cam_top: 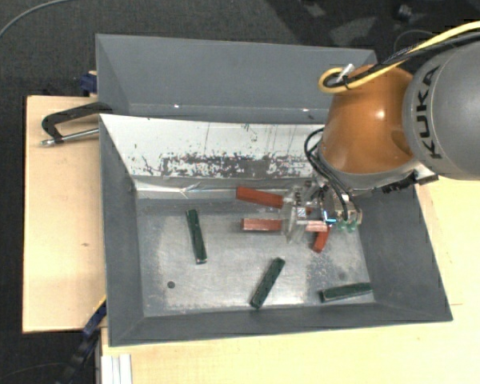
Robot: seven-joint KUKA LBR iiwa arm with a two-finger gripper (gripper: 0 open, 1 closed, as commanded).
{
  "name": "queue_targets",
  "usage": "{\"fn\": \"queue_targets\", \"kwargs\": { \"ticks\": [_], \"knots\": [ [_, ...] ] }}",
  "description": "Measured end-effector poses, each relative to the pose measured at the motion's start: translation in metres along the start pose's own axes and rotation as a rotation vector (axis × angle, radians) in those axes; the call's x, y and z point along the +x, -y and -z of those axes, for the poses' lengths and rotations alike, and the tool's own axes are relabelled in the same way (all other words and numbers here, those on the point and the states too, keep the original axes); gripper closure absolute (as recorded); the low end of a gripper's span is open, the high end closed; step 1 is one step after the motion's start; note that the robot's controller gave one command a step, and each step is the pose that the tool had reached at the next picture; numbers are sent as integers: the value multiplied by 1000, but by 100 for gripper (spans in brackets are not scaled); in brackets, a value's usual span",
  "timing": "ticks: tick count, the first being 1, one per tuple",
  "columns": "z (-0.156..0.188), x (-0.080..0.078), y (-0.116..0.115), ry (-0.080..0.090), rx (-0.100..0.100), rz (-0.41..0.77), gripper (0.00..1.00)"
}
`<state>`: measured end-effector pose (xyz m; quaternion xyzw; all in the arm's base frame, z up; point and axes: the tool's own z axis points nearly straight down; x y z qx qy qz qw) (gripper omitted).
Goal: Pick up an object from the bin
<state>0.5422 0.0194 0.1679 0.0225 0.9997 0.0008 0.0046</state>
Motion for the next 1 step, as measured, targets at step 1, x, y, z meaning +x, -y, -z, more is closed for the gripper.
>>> {"fn": "queue_targets", "kwargs": {
  "ticks": [1],
  "knots": [
    [16, -2, 0, -1, 0, 0, 100]
  ]
}}
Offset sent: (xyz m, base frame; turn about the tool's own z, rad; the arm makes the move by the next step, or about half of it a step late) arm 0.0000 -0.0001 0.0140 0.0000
